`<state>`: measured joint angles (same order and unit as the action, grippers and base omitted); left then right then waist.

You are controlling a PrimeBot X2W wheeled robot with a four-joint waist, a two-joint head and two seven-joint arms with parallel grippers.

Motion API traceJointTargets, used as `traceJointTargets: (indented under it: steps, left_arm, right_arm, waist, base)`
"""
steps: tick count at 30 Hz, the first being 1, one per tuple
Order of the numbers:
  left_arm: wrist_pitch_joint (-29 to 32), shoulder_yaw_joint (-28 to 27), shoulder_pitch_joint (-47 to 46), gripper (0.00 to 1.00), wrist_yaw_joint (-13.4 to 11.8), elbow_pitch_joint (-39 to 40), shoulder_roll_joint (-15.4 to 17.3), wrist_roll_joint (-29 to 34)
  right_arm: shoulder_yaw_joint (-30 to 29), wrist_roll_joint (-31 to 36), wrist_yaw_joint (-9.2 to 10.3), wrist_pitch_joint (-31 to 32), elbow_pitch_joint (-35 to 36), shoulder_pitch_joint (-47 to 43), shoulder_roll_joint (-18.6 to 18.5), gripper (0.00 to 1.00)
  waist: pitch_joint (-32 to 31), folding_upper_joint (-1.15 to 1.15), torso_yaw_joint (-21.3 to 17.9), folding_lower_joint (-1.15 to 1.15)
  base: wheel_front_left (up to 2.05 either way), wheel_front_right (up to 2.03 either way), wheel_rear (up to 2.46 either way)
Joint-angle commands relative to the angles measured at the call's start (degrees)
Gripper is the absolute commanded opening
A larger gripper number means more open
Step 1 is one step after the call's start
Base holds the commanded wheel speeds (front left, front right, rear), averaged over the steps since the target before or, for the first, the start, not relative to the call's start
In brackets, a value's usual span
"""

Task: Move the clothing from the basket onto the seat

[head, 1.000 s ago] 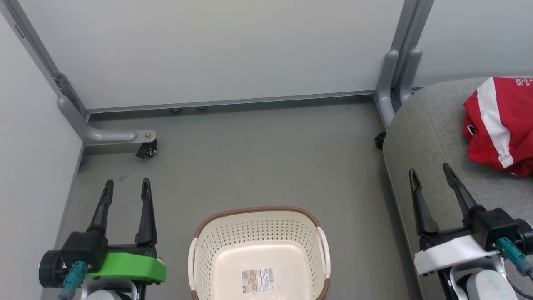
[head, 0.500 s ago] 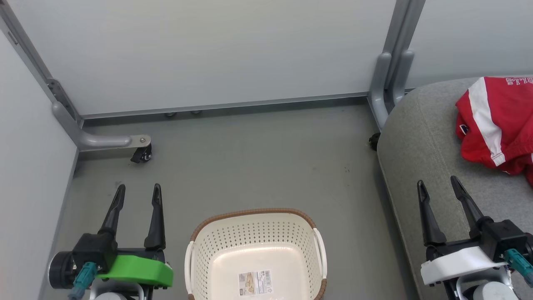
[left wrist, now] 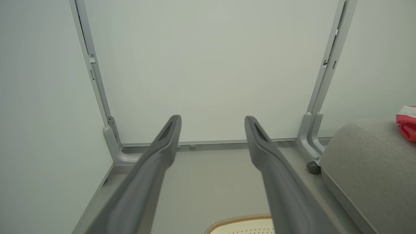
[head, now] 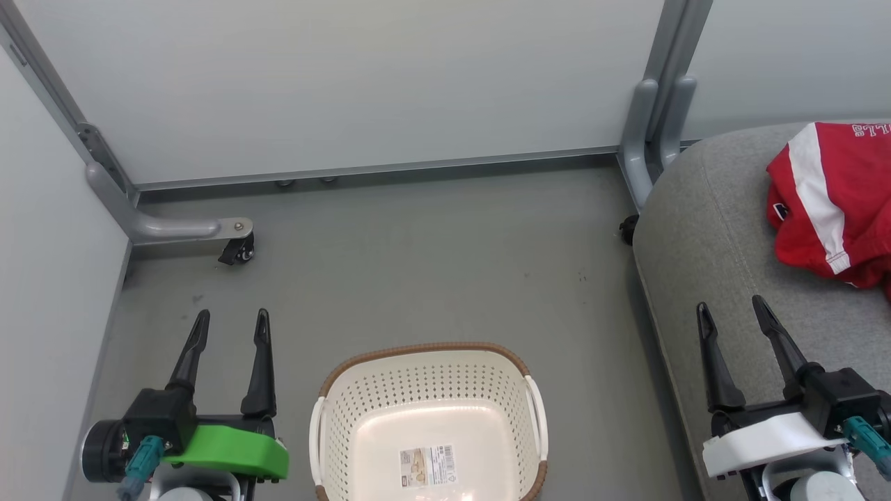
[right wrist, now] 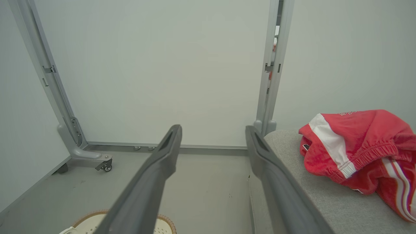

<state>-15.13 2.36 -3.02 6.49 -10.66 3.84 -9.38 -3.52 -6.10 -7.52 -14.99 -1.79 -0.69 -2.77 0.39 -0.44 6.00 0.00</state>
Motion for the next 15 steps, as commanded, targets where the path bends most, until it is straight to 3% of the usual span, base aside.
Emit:
traceJointTargets:
  steps: [1, 2, 3, 4, 8, 15]
  left_arm:
    - [-0.02, -0.21, -0.96, 1.00, 0.15, -0.06, -0.19, 0.63]
    - [-0.02, -0.29, -1.04, 1.00, 0.18, -0.08, -0.20, 0.72]
    - [-0.02, -0.37, -1.08, 0.00, 0.19, -0.07, -0.21, 0.82]
    - [0.01, -0.20, -0.20, 0.00, 0.03, -0.19, -0.13, 0.12]
    - [0.24, -0.26, 0.70, 0.00, 0.04, -2.41, -0.38, -0.69]
    - [2.57, -1.39, -0.04, 0.00, 0.14, -2.82, -0.43, -8.59]
  right_arm:
    - [-0.13, -0.34, 0.06, -0.15, -0.03, -0.13, -0.10, 1.00]
    - [-0.16, -0.40, 0.06, -0.15, -0.06, -0.06, -0.10, 1.00]
    - [-0.13, -0.43, 0.06, -0.15, -0.11, 0.00, -0.10, 0.00]
    - [-0.01, -0.02, -0.01, 0.01, -0.25, 0.03, 0.03, 0.00]
    - [0.13, -0.57, 0.00, 0.24, -2.37, -0.23, 0.50, 0.00]
    - [-0.25, -8.88, 0.00, 2.37, -3.44, 0.66, 0.43, 0.00]
  waist:
    - [0.12, 0.44, 0.04, 0.00]
    - [0.17, 0.44, 0.07, 0.00]
    - [0.21, 0.44, 0.08, 0.00]
    - [0.20, 0.00, 0.07, 0.00]
    - [0.20, 0.00, 0.04, 0.00]
    - [0.16, 0.03, -0.30, 0.00]
  base:
    - [0.00, 0.00, 0.00]
    - [0.00, 0.00, 0.00]
    - [0.00, 0.00, 0.00]
    - [0.00, 0.00, 0.00]
    - [0.00, 0.00, 0.00]
    - [0.00, 0.00, 0.00]
